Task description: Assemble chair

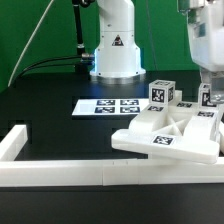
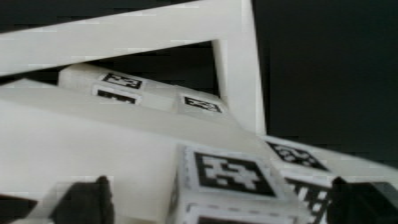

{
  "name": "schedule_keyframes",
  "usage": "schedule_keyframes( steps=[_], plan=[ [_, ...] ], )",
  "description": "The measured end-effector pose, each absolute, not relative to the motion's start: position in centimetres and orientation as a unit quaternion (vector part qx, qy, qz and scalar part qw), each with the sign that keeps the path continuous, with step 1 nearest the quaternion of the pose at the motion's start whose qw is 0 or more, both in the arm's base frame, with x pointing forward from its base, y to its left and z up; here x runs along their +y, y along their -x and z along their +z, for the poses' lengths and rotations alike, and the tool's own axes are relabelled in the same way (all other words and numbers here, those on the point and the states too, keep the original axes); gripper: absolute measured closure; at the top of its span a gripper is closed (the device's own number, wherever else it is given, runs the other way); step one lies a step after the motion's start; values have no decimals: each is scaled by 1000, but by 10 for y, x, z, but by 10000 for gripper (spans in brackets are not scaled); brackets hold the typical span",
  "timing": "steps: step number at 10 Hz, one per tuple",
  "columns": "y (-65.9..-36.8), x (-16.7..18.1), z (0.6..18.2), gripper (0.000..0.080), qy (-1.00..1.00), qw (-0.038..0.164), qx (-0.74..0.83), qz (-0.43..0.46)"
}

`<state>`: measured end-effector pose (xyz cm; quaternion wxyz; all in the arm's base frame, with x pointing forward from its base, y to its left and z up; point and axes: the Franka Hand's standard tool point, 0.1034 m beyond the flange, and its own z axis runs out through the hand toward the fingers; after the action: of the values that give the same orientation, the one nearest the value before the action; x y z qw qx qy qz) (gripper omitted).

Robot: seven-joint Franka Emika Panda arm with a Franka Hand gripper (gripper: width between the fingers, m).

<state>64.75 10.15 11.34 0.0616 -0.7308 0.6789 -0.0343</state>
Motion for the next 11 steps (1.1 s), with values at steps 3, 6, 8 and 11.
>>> schedule_keyframes(
  steps=[3,6,8,11],
  plan=[
    [-644,109,109,152,840,37,540,-40],
    [-644,107,109,150,887,32,458,-43],
    [-647,97,112,150,939,21,340,-51],
    [-650,92,113,150,948,21,314,-54]
  ],
)
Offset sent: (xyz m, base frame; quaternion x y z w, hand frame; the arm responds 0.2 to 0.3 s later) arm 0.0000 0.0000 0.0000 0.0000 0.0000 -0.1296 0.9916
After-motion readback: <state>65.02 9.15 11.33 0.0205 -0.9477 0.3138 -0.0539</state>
